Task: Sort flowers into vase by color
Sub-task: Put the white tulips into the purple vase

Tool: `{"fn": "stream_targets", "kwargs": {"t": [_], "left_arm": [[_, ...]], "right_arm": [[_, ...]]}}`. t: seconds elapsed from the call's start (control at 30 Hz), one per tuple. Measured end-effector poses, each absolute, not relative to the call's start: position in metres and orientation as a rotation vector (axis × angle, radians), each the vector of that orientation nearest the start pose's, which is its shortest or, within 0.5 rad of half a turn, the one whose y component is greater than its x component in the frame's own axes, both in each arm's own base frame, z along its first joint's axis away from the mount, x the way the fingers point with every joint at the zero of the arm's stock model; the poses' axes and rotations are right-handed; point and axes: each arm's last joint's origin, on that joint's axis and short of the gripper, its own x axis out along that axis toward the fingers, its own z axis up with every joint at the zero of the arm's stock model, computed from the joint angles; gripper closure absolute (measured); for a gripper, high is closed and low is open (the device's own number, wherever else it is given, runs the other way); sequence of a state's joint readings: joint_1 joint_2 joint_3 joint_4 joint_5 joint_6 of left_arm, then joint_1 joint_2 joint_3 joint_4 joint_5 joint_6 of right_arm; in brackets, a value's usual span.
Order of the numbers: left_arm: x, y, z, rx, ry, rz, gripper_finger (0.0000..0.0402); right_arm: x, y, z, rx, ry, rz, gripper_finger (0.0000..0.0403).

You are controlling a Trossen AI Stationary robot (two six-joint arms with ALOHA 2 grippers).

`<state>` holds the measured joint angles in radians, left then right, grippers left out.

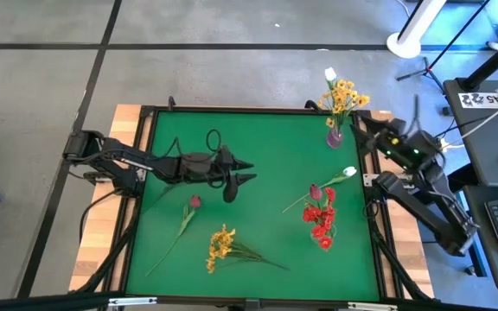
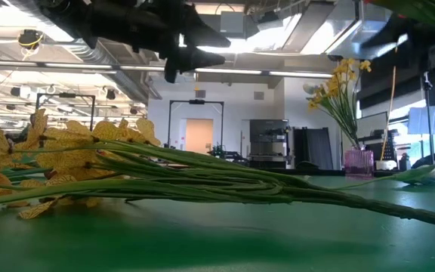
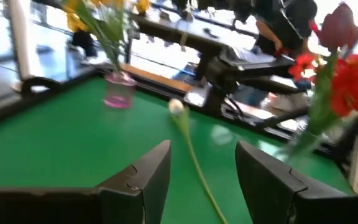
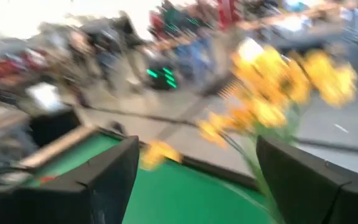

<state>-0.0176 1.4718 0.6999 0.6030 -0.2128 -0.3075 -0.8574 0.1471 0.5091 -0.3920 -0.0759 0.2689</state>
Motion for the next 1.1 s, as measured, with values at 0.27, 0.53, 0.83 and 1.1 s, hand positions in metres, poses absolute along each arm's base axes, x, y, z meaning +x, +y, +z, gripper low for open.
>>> {"fn": "stream_targets", "kwargs": {"t": [0.27, 0.53, 0.83, 1.1], "left_arm": [[0.327, -0.020, 0.217, -0.267, 0.291, 0.176, 0.0229], [0.327, -0.057, 0.215, -0.359, 0.547, -0.024, 0.0229], [0.321, -0.083, 0.216, -0.491, 0.586, 0.041, 0.0229], [0.317, -0.094, 0.215, -0.476, 0.580, 0.049, 0.0229]], "right_arm": [[0.030, -0.019, 0.305, 0.148, -0.253, -0.461, 0.0084], [0.023, -0.004, 0.322, 0.127, -0.265, -0.280, 0.0084], [0.020, 0.008, 0.327, 0.159, -0.157, -0.070, 0.0084], [0.026, -0.003, 0.284, 0.510, 0.280, -0.222, 0.0084]]}}
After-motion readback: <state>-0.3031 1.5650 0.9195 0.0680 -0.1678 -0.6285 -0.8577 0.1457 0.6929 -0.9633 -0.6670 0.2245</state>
